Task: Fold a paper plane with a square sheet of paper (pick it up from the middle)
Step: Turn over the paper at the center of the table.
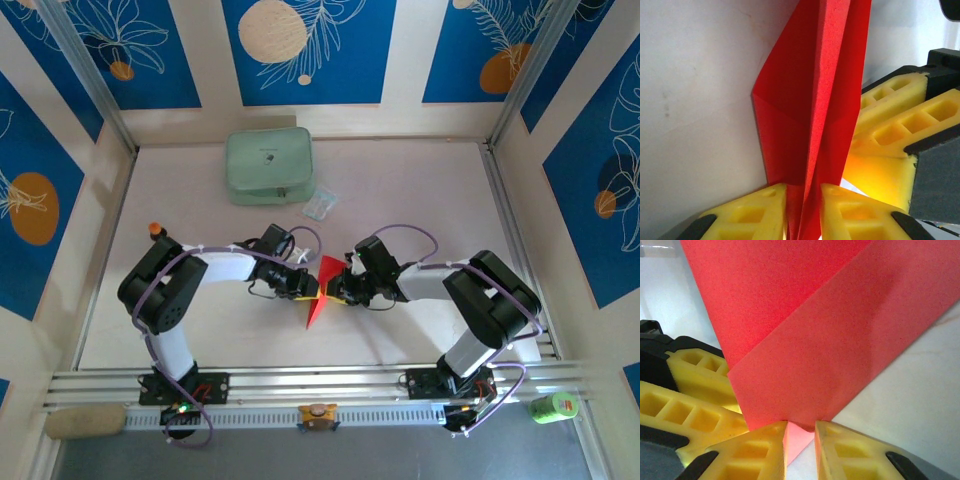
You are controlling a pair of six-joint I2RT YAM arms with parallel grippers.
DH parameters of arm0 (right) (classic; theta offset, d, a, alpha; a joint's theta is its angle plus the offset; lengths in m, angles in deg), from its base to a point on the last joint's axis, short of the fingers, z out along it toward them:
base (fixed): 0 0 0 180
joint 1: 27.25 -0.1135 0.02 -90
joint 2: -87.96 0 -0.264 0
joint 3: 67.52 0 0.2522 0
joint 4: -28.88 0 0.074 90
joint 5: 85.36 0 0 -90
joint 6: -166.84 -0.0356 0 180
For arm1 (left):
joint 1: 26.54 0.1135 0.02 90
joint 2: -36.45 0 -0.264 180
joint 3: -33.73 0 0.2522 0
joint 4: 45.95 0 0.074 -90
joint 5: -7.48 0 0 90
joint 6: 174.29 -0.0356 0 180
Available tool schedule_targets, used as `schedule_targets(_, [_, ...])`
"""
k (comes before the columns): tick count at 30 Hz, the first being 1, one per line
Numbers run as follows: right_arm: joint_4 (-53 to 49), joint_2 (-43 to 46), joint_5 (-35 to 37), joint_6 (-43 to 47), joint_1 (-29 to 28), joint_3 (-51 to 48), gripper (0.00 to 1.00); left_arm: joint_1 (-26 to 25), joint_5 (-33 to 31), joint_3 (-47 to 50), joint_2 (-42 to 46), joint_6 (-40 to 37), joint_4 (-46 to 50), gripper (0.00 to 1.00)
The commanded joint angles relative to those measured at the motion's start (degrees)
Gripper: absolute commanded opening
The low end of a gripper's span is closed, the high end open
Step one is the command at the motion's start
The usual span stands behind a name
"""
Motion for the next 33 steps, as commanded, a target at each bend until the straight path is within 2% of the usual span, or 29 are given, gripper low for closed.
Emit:
schedule_targets(1, [1.22, -0.11, -1.27, -0.97, 0.08, 0.03, 0.21, -0.42, 1.33, 0.73, 0.79, 0.3, -0.54, 0.23])
schedule_targets(8, [2.32, 0.76, -1.3, -1.7, 0.81, -1.28, 0.21, -0.57, 0.1, 2.65, 1.84, -0.14, -1.04, 0.26])
schedule_targets(19, [3.78, 0.26, -1.79, -2.34, 0.92, -1.88, 0.21, -1.1, 2.05, 5.1, 2.22, 4.52, -8.23, 0.19])
schedule_targets(25, [3.37, 1.35, -1.32, -2.25, 1.18, -2.25, 0.22, -1.21, 0.28, 5.26, 3.87, 4.34, -7.8, 0.1])
schedule_targets(30, [0.13, 4.8, 1.86, -1.65, 1.33, -2.78, 0.24, -1.52, -5.76, 4.47, 8.12, 2.72, -2.66, 0.05])
schedule_targets(33, [-2.71, 7.49, 4.3, -1.11, 1.53, -2.94, 0.25, -2.88, -15.06, 1.85, 10.82, 1.69, 6.24, 0.01])
